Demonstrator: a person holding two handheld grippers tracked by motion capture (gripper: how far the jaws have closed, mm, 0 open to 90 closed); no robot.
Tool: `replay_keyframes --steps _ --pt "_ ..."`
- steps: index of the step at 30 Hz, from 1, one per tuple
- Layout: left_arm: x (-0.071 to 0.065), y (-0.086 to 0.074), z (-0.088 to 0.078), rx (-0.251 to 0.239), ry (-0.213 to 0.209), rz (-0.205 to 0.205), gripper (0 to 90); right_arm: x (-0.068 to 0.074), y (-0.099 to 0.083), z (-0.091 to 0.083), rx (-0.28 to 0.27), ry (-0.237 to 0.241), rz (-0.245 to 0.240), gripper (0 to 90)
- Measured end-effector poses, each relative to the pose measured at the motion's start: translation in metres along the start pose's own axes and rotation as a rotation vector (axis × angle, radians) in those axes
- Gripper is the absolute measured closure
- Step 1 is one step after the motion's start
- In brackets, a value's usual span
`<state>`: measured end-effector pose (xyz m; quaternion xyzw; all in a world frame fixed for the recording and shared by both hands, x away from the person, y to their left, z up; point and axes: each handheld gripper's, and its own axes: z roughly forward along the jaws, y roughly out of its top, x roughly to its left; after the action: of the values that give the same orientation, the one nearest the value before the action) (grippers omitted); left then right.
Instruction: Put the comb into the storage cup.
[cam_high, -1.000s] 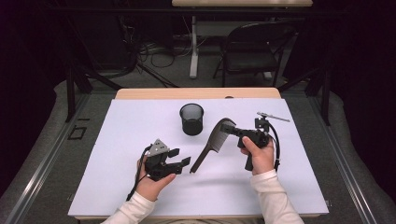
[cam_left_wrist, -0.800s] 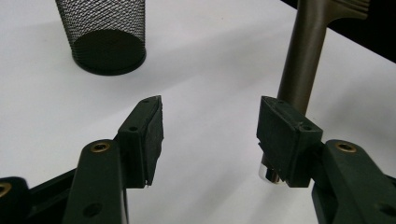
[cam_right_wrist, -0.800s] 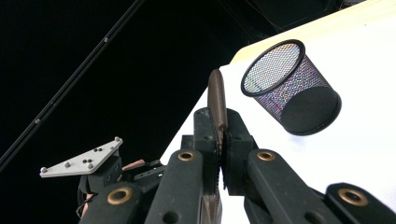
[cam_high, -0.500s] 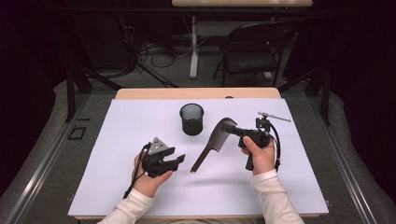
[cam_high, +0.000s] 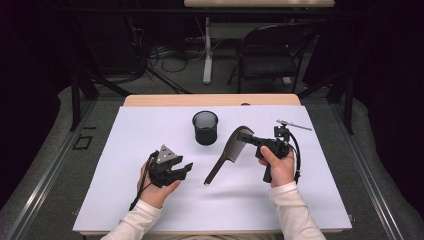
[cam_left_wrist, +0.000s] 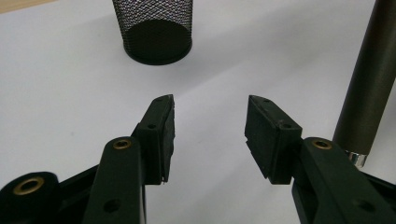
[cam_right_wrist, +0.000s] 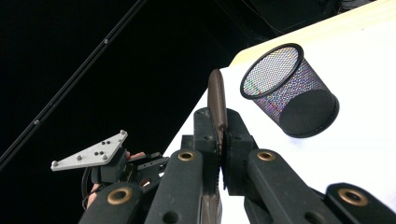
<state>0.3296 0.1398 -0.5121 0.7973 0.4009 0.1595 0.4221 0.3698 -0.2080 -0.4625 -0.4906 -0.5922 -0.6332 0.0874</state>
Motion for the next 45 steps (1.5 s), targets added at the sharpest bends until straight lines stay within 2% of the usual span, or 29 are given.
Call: replay_keyframes --steps 4,7,10,15,18,25,27,34,39,45 --pt "0.005 0.000 -0.002 -0.005 0.008 -0.014 51.7 0.000 0.000 0.000 0.000 0.001 -0.002 87.0" --pt "0.009 0.001 -0.002 -0.003 0.027 0.006 49.4 0.000 0.000 0.000 0.000 0.002 -0.003 87.0" --pt "0.013 0.002 -0.003 -0.009 0.018 -0.001 48.7 0.000 0.000 0.000 0.000 0.003 -0.003 87.0" --pt "0.018 0.002 -0.005 -0.016 0.040 -0.003 47.3 0.000 0.000 0.000 -0.006 0.003 -0.004 87.0" --pt "0.021 0.003 -0.006 -0.015 0.056 0.016 46.5 0.000 0.000 -0.001 -0.006 0.003 -0.005 86.9" --pt "0.029 0.003 -0.009 -0.035 0.084 0.026 46.9 -0.001 0.000 -0.001 -0.009 0.001 -0.008 86.9" --pt "0.032 0.004 -0.011 -0.050 0.077 0.010 47.7 -0.001 0.001 -0.002 -0.012 -0.001 -0.010 87.0" --pt "0.037 0.005 -0.015 -0.073 0.094 0.019 47.3 0.000 0.001 -0.003 -0.020 -0.010 -0.014 87.0" --pt "0.044 0.005 -0.018 -0.084 0.108 0.000 44.2 0.002 0.003 -0.006 -0.045 -0.038 -0.044 86.9" --pt "0.052 0.004 -0.020 -0.099 0.099 -0.031 41.0 0.003 0.004 -0.010 -0.074 -0.055 -0.069 87.0"
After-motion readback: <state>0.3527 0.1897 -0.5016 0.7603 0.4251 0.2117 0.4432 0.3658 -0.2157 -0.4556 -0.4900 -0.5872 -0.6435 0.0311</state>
